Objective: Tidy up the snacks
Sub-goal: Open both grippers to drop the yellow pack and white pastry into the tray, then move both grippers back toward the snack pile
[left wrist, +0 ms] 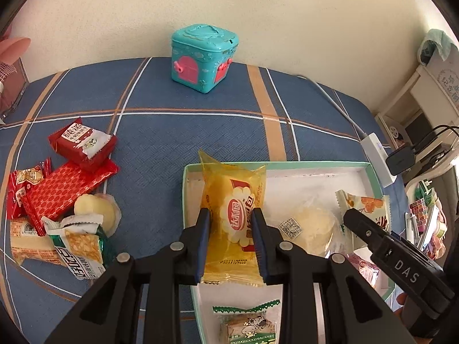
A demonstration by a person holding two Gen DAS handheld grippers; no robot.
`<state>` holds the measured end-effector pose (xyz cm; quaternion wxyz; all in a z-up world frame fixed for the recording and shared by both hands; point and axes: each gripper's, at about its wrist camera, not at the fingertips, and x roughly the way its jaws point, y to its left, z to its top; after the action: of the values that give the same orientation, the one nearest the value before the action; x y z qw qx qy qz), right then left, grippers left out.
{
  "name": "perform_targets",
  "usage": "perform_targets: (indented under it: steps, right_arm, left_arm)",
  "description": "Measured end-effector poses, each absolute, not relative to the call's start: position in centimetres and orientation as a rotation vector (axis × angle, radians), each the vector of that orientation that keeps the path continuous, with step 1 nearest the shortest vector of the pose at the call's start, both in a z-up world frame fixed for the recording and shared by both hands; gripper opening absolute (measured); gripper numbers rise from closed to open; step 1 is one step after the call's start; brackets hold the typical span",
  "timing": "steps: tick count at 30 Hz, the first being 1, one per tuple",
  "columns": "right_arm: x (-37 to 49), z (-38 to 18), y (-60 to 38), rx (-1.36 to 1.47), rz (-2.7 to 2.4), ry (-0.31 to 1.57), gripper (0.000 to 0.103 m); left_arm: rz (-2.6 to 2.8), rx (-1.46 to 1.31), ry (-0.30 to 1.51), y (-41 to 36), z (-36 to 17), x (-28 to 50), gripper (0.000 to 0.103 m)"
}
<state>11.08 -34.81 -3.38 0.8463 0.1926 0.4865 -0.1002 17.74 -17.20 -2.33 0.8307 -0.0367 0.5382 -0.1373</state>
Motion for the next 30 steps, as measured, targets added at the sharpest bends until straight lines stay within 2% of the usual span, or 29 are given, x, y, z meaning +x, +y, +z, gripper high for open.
perform_targets:
  steps: [6, 10, 11, 14, 17, 20, 30]
  right_arm:
    - [11.1, -3.6, -34.9, 0.408, -0.210, 1.037, 0.058]
    - [11.2, -3.5, -34.6, 0.401, -0.196, 1.036, 0.068]
    - [11.2, -3.4, -34.5, 0.399, -0.193, 1.032, 0.072]
    - [11.0, -3.0, -34.0, 0.391, -0.177, 1.023, 0.076]
    - [10.8, -2.4, -33.5, 0.371, -0.172, 1.012, 0.083]
    - [10.4, -1.8, -33.0, 0.362, -0.170, 1.000, 0.084]
    - [8.7, -0.5, -31.3, 0.340, -0.167, 0.994, 0.085]
  left_arm:
    - [-0.290, -0.074, 1.153, -17.2, -2.3, 17.6, 0.030]
    - [-0.284, -0.081, 1.160, -17.2, -2.0, 17.6, 0.031]
    - [-0.279, -0.079, 1.159, -17.1, -1.9, 17.6, 0.034]
    - [-0.278, -0.081, 1.150, -17.0, -1.4, 17.3, 0.047]
    - [-0.281, -0.081, 1.140, -16.9, -0.6, 16.9, 0.056]
    - [-0.268, -0.076, 1.125, -16.5, 0.2, 16.4, 0.063]
    - [-0.187, -0.102, 1.132, -14.0, 1.4, 14.8, 0.069]
